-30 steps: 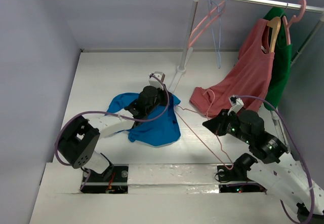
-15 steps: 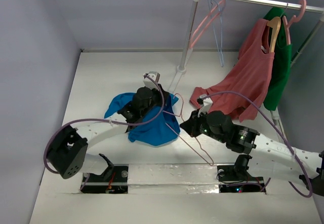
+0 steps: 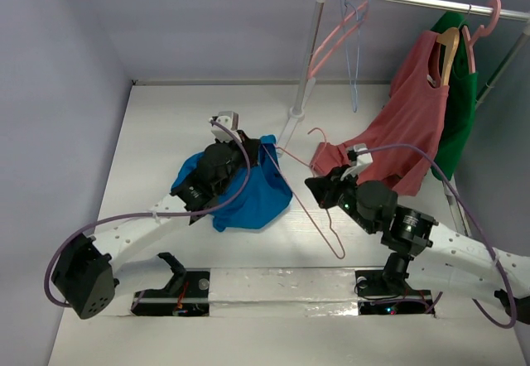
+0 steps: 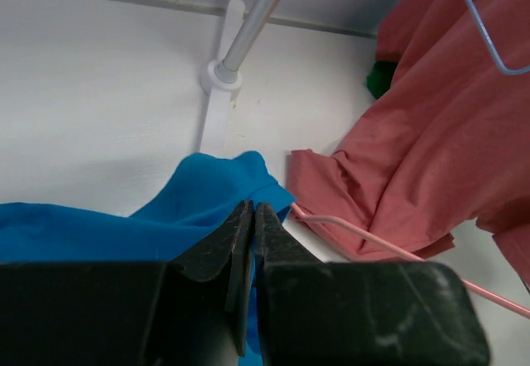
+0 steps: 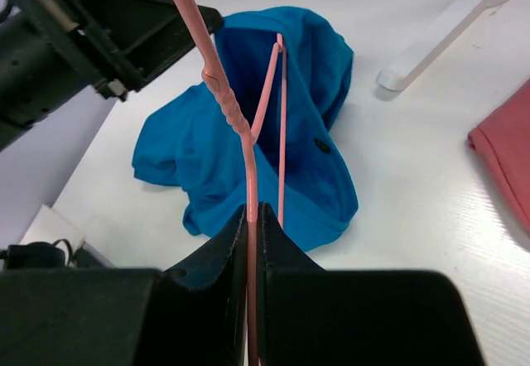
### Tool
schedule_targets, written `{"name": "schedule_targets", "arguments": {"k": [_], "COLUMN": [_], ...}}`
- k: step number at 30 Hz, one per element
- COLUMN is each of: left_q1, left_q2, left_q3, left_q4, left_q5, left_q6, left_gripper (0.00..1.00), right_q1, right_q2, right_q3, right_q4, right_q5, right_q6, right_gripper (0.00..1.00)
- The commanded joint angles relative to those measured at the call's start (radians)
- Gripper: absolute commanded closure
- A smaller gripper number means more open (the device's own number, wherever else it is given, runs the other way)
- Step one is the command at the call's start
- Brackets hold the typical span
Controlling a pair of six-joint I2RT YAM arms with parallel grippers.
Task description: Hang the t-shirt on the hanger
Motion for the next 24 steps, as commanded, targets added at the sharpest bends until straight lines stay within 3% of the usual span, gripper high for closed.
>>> {"name": "schedule_targets", "arguments": {"k": [1,6,15,20,24], "left_q1": [0.001,-0.008,-0.026,-0.045,-0.054], "left_q2": [-0.057,-0.123,-0.237,-0.261,-0.294], "left_q3": [0.018,0.027,0.106,0.165,0.192], "left_q4": [0.021,-0.014,-0.155,-0.209,-0.242], "left_q5": [0.016,0.056,0.085,0.105,0.110], "left_q6": [-0.023,-0.045,-0.058,-0.057,-0.058], "left_gripper": [1.00,1.00,1.00,1.00,1.00], "right_q1": [0.010,0.041,0.041,0.041,0.041], "right_q2": [0.045,0.125,0.390,0.614,0.662], "right_q3": [0.045,0.028,0.024,0.168,0.202], "right_q4": [0.099,0.217,0.739,0.912,1.130], "right_q5": [0.065,0.140,0.114,0.117,0.109], "right_q6": [-0.028,-0.051,-0.176,-0.312,-0.418], "right_gripper": [1.00,1.00,1.00,1.00,1.00]}}
